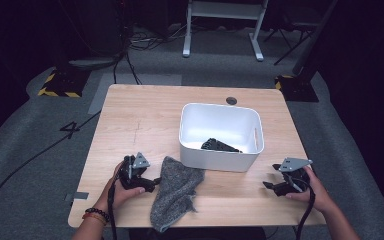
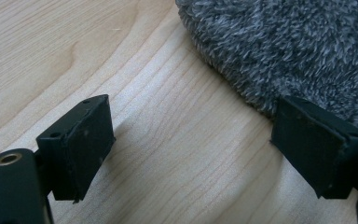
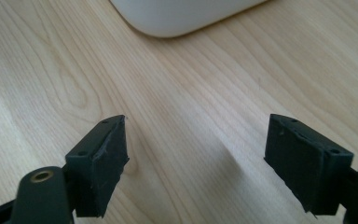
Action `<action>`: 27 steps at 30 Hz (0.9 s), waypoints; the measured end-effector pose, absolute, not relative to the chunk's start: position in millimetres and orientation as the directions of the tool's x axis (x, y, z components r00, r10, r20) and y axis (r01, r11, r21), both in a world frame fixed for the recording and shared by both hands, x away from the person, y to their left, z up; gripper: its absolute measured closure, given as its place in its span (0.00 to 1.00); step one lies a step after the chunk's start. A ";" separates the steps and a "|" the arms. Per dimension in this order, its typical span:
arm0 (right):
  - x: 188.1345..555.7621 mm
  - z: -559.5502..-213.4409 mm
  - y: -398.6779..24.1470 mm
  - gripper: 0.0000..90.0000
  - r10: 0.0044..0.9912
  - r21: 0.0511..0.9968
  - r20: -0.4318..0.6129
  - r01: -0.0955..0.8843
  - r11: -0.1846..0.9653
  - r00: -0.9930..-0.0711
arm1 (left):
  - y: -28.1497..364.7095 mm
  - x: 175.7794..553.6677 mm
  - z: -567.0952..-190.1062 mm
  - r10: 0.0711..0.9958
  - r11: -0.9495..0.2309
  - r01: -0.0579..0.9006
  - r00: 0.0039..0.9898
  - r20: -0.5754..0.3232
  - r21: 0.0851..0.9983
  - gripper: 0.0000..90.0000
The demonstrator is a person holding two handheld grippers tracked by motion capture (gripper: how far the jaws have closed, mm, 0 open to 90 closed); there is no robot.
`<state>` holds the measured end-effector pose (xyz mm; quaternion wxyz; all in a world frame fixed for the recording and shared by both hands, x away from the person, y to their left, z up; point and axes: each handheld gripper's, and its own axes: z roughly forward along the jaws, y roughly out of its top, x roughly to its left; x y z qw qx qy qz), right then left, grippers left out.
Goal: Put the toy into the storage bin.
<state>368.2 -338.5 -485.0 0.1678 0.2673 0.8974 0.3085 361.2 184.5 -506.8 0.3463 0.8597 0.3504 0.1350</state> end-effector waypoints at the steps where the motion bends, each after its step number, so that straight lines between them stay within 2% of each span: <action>1: 367.8 -486.7 -340.2 0.24 0.587 0.644 -0.131 0.381 0.663 -0.799 | 184.5 361.3 -506.8 0.696 -0.515 0.509 0.718 -0.011 0.690 0.15; 14: 360.2 -502.5 -366.4 0.20 0.665 0.708 -0.013 0.463 0.533 -0.747 | 184.5 361.3 -506.9 0.695 -0.514 0.509 0.719 -0.011 0.691 0.15; 17: 357.0 -507.1 -370.9 0.19 0.694 0.741 -0.012 0.460 0.490 -0.720 | 184.2 361.6 -507.0 0.694 -0.513 0.509 0.719 -0.014 0.691 0.14; 27: 355.0 -507.6 -375.6 0.18 0.729 0.742 -0.013 0.482 0.466 -0.685 | 184.0 362.3 -506.8 0.691 -0.519 0.505 0.723 -0.010 0.689 0.14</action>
